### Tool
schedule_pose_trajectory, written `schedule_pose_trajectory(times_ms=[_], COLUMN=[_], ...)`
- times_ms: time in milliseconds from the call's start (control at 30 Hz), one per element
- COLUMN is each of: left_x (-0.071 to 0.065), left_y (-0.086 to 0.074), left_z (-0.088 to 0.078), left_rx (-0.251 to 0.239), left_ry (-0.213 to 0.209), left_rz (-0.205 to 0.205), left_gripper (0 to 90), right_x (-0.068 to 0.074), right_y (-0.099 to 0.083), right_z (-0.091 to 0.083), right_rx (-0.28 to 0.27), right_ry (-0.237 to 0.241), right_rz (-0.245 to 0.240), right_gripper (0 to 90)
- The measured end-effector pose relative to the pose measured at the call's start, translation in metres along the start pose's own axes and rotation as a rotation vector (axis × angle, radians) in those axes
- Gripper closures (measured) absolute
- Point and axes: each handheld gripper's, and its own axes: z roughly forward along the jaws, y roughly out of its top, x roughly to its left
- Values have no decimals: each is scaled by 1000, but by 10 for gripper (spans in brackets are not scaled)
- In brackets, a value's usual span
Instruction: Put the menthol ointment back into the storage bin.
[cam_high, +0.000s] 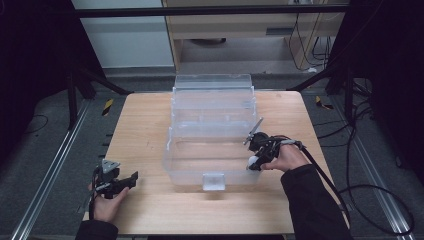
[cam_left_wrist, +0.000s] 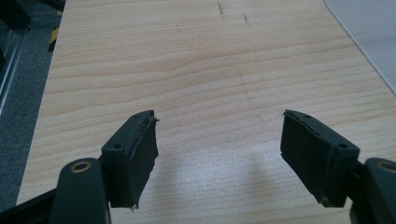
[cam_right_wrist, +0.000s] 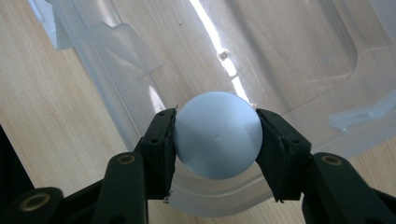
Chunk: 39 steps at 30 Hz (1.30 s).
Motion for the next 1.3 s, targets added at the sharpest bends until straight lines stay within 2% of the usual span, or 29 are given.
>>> schedule_pose_trajectory(times_ms=[433,1033,1200,1300], left_x=[0,0,0,0], left_y=[0,0,0,0], left_z=[0,1,1,0], left_rx=[2,6,5,3], left_ry=[-1,-4,-4,-4], left_rz=[1,3,0,0], left_gripper=[266,265,265,265], right_x=[0,0,0,1], right_y=[1,1,0,-1], right_z=[8,8,6,3], right_rx=[11,9,-2,-14], right_ry=[-2,0,-6,-10], right_rz=[0,2,-6,7], right_gripper=[503,494,487,476])
